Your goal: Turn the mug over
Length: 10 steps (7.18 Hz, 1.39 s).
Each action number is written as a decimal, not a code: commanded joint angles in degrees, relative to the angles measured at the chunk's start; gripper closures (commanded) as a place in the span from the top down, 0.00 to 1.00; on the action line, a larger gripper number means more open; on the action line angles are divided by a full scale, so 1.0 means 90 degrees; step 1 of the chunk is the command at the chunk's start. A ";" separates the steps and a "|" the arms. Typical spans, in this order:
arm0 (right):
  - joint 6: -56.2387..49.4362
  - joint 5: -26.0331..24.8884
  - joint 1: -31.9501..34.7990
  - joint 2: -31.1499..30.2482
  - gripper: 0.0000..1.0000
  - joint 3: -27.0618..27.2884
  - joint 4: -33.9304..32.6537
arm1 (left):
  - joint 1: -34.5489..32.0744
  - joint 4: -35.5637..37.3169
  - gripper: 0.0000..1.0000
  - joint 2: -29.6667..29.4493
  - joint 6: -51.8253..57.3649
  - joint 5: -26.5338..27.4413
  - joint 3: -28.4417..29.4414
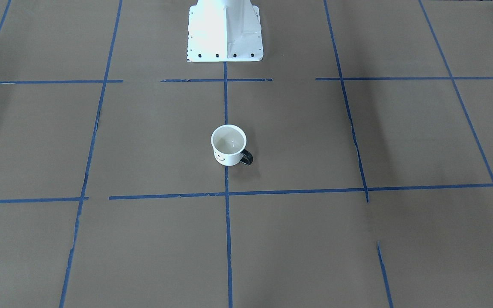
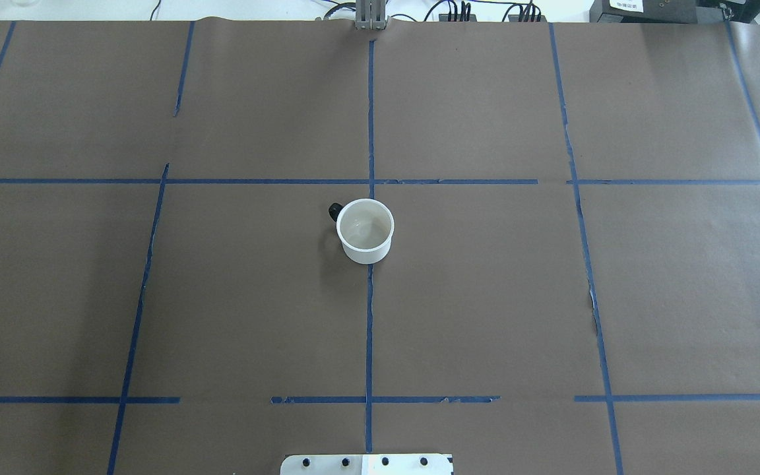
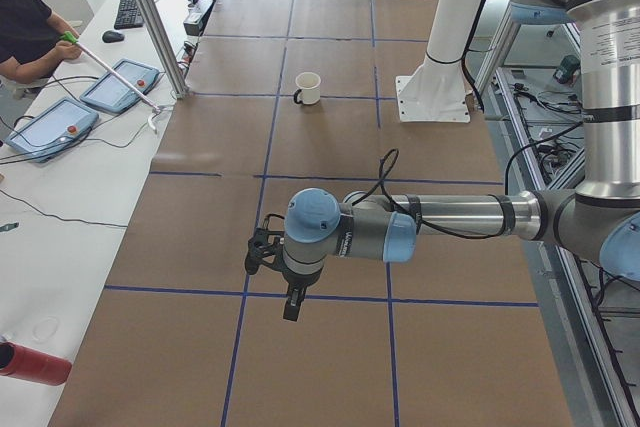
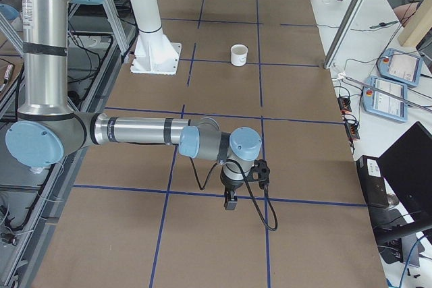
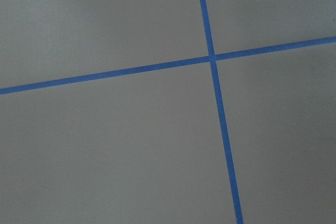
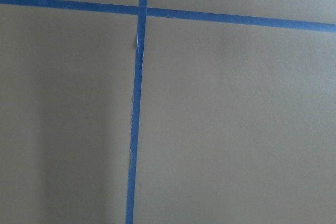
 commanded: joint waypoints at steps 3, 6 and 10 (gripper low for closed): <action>0.0000 0.0000 0.0000 0.0000 1.00 0.0000 0.0000 | 0.0314 -0.0239 1.00 -0.0088 -0.0605 -0.0008 -0.0036; 0.0000 0.0000 0.0000 0.0000 1.00 0.0000 0.0000 | 0.0753 -0.0133 1.00 -0.0330 -0.1017 0.0002 0.0101; 0.0000 0.0000 0.0000 0.0000 1.00 0.0000 0.0000 | 0.0834 0.0599 1.00 -0.0215 0.0160 0.0061 -0.0006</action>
